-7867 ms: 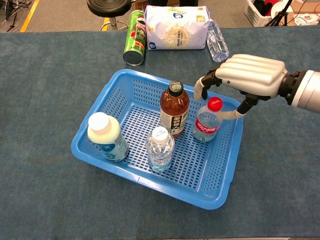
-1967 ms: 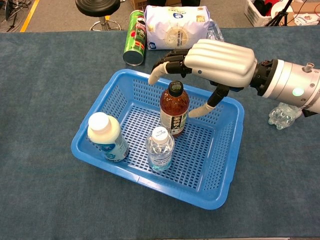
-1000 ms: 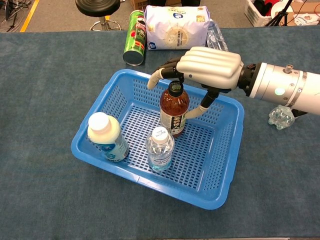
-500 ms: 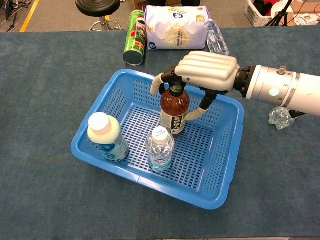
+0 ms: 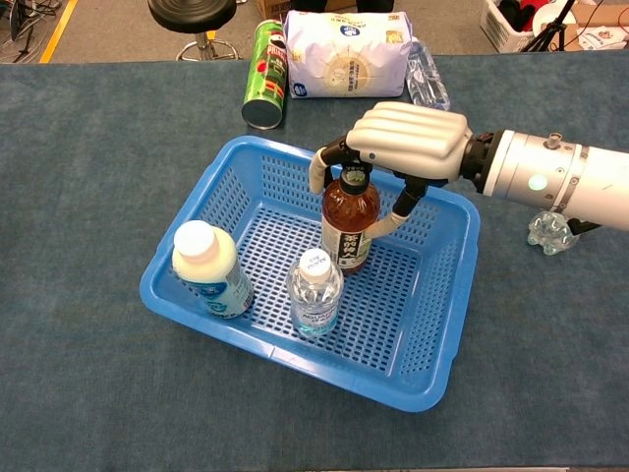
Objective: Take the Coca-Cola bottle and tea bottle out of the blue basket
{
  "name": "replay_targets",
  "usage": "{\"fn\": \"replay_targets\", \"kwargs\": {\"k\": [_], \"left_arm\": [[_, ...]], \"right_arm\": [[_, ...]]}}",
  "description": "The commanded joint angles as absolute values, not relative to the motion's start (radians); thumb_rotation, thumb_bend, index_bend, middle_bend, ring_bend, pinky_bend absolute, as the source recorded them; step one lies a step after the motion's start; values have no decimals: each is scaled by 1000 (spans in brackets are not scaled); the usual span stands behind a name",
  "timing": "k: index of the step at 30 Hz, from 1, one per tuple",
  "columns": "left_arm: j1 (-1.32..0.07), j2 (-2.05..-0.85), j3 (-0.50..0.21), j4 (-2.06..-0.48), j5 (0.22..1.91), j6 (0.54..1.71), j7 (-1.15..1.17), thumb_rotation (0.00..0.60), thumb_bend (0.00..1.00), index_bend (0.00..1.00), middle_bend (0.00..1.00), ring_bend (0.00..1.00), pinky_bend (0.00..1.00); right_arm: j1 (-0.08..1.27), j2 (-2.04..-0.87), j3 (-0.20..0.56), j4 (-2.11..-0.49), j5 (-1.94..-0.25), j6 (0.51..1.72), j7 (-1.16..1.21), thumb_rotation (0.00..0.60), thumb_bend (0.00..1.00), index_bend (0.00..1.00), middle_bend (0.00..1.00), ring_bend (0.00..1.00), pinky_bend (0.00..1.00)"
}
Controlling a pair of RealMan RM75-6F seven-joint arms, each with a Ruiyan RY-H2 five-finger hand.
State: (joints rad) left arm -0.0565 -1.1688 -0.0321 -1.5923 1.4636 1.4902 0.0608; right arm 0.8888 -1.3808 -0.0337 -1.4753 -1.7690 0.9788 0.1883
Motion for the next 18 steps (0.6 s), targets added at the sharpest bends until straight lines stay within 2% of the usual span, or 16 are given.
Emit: {"fn": "replay_targets", "kwargs": {"k": [1, 18], "left_arm": [[-56, -1169, -32, -1591, 1463, 1490, 60, 600, 144, 475, 377, 385, 571], [-59, -1174, -34, -1587, 1463, 1485, 60, 600, 144, 475, 377, 385, 571]], "right_arm": [[887, -1384, -35, -1471, -1768, 982, 189, 600, 142, 395, 526, 525, 512], [870, -1374, -31, -1476, -1763, 1036, 235, 600, 207, 487, 627, 605, 554]]}}
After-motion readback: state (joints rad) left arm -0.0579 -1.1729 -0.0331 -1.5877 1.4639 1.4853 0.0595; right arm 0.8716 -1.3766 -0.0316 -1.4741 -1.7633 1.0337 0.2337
